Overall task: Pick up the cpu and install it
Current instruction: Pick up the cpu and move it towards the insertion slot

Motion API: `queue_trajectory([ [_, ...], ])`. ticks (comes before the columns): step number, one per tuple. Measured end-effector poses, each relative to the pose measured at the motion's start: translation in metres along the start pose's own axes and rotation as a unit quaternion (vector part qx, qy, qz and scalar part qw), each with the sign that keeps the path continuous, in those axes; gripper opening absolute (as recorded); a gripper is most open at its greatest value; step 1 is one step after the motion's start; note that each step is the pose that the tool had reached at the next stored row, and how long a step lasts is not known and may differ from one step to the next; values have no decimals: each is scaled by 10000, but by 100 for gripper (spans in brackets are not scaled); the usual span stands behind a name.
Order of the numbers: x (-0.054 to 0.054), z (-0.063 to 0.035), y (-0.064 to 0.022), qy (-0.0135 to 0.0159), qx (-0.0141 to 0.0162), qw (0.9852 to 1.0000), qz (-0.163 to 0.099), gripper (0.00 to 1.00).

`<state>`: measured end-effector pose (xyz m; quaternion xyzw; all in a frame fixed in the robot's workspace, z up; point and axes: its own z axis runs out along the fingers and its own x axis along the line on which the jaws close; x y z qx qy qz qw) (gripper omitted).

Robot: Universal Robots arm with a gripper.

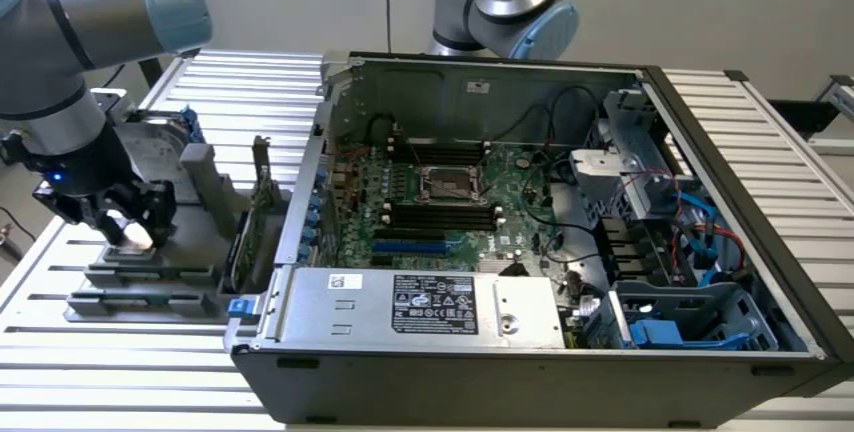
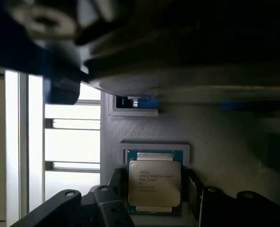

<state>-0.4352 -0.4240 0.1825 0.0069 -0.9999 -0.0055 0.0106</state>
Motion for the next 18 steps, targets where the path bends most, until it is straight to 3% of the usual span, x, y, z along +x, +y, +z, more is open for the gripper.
queue_trajectory([
  [2, 0, -1, 0, 2, 0, 10000, 0, 55],
  [10, 1, -37, 0, 6, -5, 10000, 0, 55],
  [15, 3, -140, 2, 6, -19, 10000, 0, 55],
  [18, 6, -273, 3, 7, -21, 10000, 0, 55],
])
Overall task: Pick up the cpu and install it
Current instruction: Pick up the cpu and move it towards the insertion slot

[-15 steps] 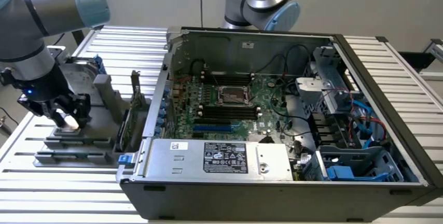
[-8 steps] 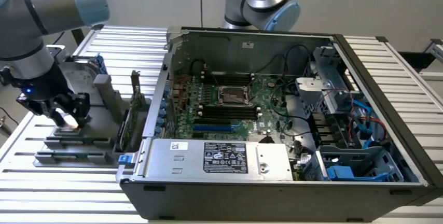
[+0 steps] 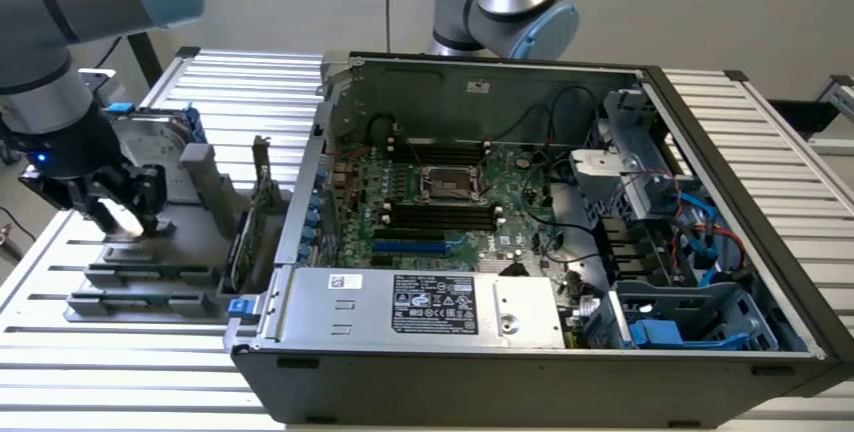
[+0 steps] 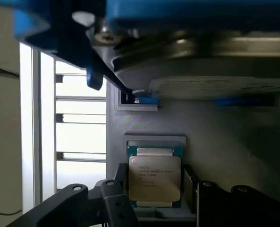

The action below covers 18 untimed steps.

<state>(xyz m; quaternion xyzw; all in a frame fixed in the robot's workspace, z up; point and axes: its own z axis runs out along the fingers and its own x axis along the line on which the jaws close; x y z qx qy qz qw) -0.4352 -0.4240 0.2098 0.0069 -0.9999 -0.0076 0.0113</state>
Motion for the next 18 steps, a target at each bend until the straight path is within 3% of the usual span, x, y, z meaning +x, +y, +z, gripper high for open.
queue_trajectory([
  [18, -48, -820, 28, 3, 0, 10000, -1, 55],
])
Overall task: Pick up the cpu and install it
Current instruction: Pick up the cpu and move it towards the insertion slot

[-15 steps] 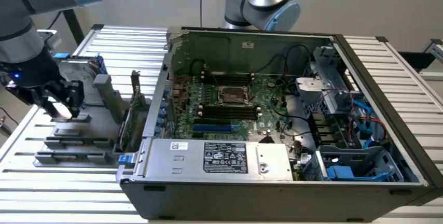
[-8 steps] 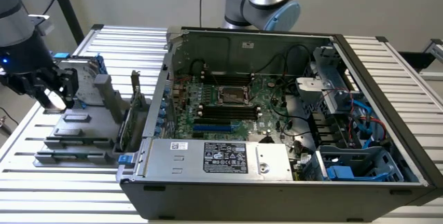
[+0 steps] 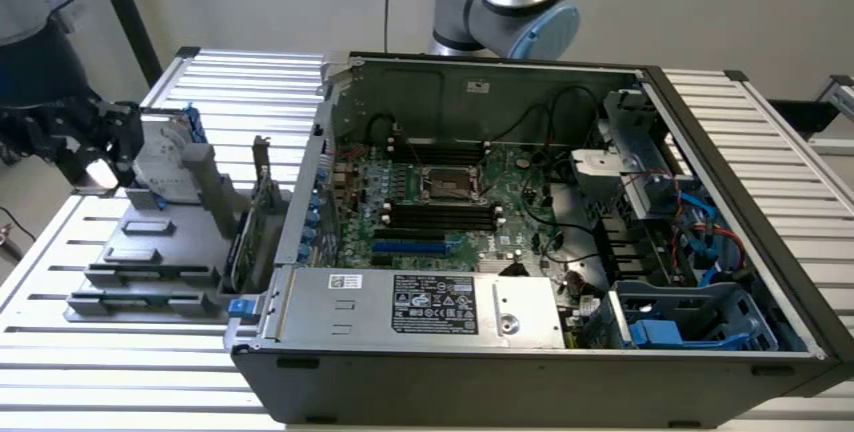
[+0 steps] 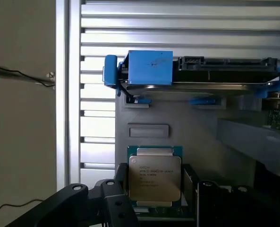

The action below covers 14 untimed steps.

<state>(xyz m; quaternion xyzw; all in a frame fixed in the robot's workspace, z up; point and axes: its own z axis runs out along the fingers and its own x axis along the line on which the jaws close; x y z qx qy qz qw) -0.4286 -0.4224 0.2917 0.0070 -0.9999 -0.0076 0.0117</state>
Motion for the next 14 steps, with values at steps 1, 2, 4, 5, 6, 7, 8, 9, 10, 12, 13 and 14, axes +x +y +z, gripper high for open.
queue_trajectory([
  [1, -11, -45, 3, 1, 0, 10000, 0, 55],
  [2, -22, -92, 6, 2, 0, 10000, 0, 55],
  [4, -44, -182, 13, 3, 0, 10000, 0, 55],
  [5, -54, -227, 18, 5, 0, 10000, 1, 55],
  [6, -64, -275, 22, 5, 0, 10000, 0, 55],
  [7, -73, -321, 27, 6, 0, 10000, 0, 55],
  [8, -79, -367, 32, 8, 0, 10000, 1, 55],
  [9, -85, -411, 37, 7, 0, 10000, 1, 55],
  [10, -90, -457, 42, 7, 0, 10000, 0, 55],
  [12, -93, -546, 54, 8, 0, 10000, 0, 55],
  [13, -96, -591, 60, 8, -1, 10000, 0, 55],
  [14, -101, -636, 64, 8, 0, 10000, 0, 55],
])
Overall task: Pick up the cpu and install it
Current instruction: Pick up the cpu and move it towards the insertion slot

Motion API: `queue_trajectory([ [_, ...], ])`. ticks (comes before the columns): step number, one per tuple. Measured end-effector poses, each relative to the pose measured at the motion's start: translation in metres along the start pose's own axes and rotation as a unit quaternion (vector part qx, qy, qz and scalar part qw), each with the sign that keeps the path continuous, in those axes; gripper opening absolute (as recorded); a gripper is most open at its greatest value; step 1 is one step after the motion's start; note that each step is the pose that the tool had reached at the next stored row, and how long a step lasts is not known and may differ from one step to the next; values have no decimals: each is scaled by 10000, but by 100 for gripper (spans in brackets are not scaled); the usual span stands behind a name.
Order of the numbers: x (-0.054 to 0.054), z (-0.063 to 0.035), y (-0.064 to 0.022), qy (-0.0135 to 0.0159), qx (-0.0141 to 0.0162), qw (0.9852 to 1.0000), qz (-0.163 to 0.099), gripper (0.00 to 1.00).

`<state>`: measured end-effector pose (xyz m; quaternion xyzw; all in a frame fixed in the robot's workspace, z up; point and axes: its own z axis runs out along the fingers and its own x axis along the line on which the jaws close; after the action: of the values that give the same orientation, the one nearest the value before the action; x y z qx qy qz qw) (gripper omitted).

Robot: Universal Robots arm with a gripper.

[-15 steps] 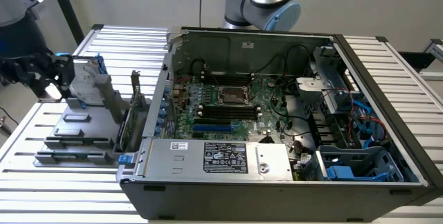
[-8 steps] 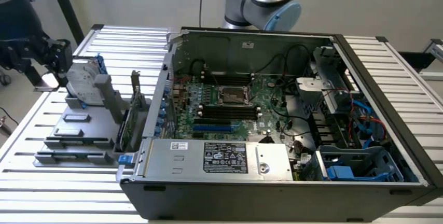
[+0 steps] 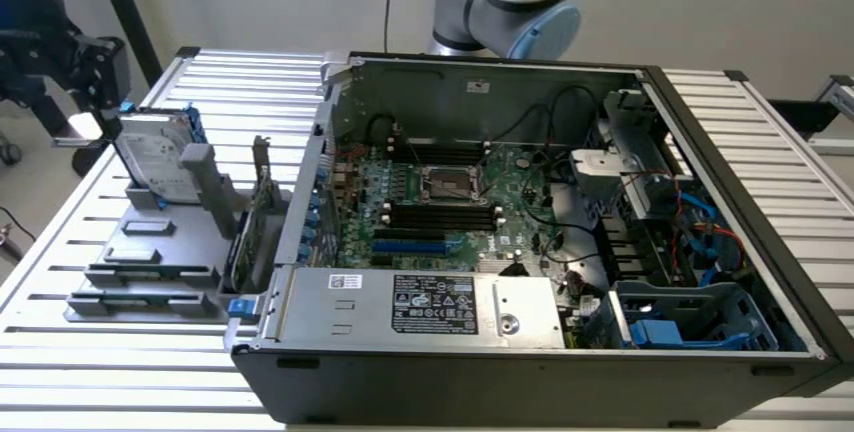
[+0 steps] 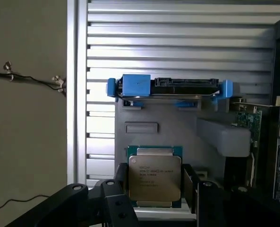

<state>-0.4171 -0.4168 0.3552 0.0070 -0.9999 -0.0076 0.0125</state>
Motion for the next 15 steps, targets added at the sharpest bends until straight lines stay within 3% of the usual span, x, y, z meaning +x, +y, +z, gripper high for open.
queue_trajectory([
  [8, -104, -333, 22, 5, 0, 10000, 0, 55],
  [15, -395, -503, 21, 20, 0, 10000, -14, 55],
])
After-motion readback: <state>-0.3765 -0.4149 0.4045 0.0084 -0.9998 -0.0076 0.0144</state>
